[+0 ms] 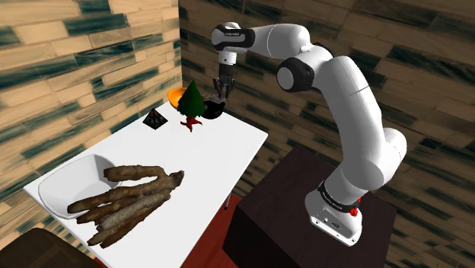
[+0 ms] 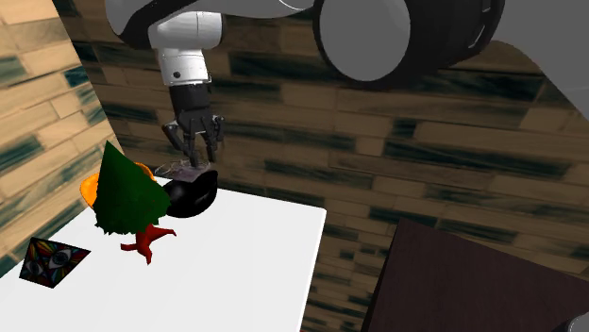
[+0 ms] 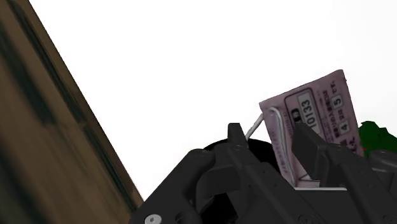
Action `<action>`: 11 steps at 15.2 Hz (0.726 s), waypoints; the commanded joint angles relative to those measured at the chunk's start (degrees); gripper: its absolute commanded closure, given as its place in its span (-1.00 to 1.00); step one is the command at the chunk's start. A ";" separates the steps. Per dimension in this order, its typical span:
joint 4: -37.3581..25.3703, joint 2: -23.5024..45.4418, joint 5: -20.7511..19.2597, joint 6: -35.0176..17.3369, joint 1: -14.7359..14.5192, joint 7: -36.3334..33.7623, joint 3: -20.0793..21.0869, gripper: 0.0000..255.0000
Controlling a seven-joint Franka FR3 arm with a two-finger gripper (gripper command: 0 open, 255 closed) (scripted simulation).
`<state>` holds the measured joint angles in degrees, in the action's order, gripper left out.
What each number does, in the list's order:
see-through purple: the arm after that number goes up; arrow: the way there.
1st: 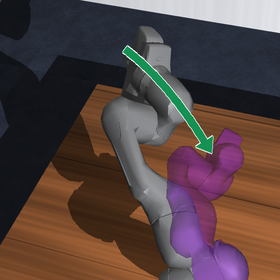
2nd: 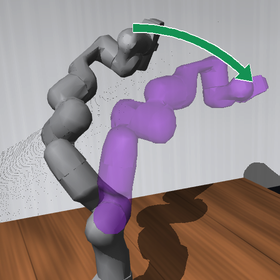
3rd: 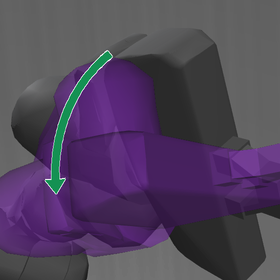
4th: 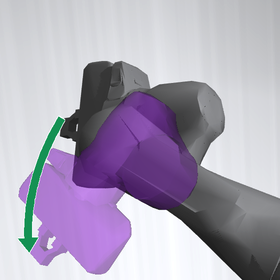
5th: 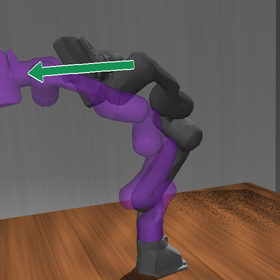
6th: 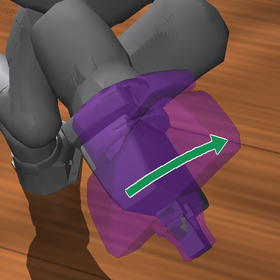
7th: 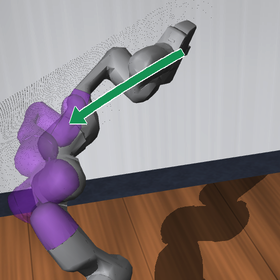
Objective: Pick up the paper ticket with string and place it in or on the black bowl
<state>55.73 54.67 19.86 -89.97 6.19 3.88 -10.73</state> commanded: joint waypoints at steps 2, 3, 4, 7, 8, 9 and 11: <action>-6.66 4.87 0.31 -9.83 1.10 3.14 -0.72 1.00; -6.41 5.19 0.75 -10.31 0.86 3.37 -1.13 1.00; -6.12 5.49 1.07 -10.81 0.69 3.58 -1.41 1.00; -5.72 6.65 2.32 -12.09 0.07 4.22 -2.53 1.00; -5.62 7.05 2.67 -12.50 -0.09 4.41 -2.81 1.00; -5.56 7.47 2.98 -12.91 -0.22 4.58 -3.04 1.00; -5.46 8.32 3.65 -13.71 -0.50 4.93 -3.55 1.00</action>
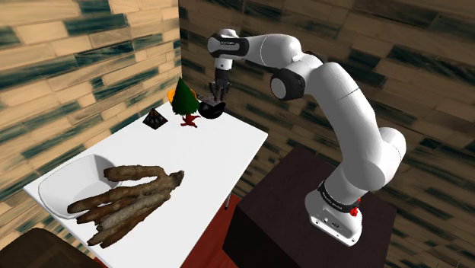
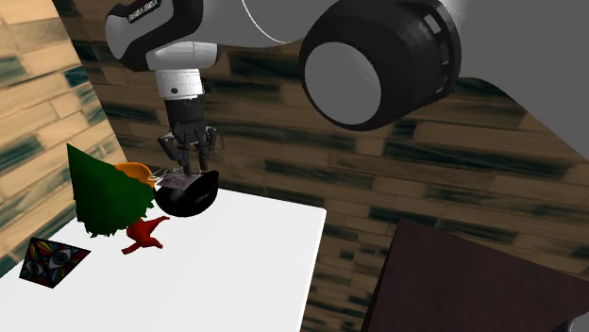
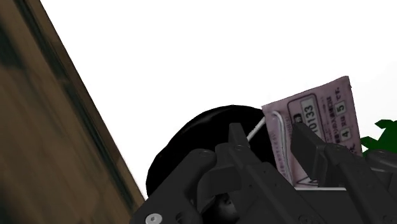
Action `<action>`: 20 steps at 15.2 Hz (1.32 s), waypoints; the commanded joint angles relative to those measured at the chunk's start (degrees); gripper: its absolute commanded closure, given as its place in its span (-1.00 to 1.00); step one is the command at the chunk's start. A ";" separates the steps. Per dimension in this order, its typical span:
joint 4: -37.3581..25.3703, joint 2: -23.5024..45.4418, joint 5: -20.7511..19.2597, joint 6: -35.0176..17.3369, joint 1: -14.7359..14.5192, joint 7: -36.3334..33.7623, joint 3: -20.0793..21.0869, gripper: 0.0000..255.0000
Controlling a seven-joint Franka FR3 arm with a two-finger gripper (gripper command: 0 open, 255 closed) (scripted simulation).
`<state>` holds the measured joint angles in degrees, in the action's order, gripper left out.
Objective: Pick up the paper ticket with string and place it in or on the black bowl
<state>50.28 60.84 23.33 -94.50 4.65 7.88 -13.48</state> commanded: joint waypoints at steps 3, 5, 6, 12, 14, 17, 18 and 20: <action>-0.23 3.60 0.86 -10.26 0.84 1.30 -1.19 1.00; -0.54 4.80 1.07 -11.13 0.89 1.47 -1.11 1.00; -0.54 4.80 1.05 -11.14 0.90 1.47 -1.09 1.00; -0.37 4.42 -1.95 -11.64 2.42 0.53 2.09 1.00; -1.99 5.93 -2.38 -11.77 2.81 0.16 2.78 -1.00; 3.41 2.30 -2.29 -13.24 2.72 1.44 2.44 -1.00; 0.43 4.45 -2.31 -12.54 2.81 0.79 2.63 -1.00; -1.28 3.73 -4.09 -10.45 3.70 -0.26 4.12 -1.00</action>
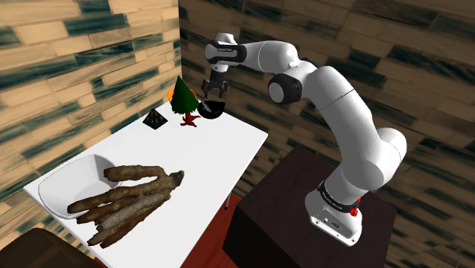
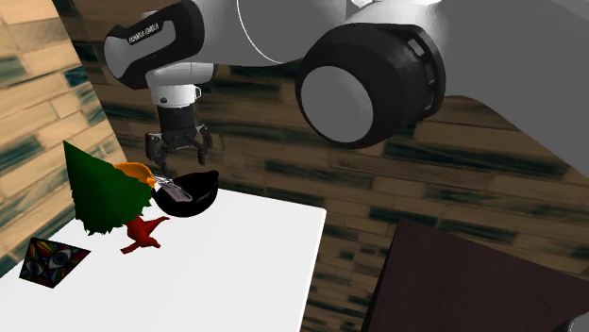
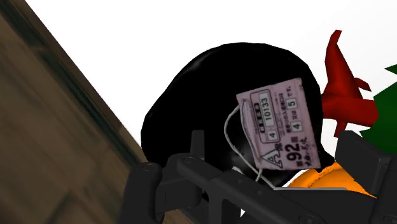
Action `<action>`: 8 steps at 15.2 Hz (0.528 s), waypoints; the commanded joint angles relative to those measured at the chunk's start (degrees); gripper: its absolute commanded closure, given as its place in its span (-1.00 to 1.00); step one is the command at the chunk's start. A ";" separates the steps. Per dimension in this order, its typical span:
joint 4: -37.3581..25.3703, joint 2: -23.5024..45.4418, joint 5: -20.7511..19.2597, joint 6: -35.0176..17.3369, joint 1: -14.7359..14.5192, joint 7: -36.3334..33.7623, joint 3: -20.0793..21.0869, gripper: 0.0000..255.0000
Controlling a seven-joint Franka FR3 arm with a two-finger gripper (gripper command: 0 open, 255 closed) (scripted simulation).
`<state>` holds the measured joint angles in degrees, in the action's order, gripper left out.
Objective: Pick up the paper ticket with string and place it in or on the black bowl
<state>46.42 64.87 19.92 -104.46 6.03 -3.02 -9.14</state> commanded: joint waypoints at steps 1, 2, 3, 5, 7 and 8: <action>1.33 -0.69 -1.34 1.04 2.87 10.29 0.27 -1.00; -0.23 -0.91 -1.87 2.72 3.38 9.95 0.65 -1.00; -1.73 -0.91 -2.10 4.18 3.71 9.71 0.75 -1.00; -1.75 -0.87 -1.66 4.24 3.50 9.84 0.27 -1.00; -1.78 -0.82 -1.06 4.32 3.20 10.02 -0.40 -1.00; -1.80 -0.78 -0.68 4.37 3.02 10.13 -0.82 -1.00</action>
<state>42.01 65.39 19.16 -88.24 7.79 6.74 -8.84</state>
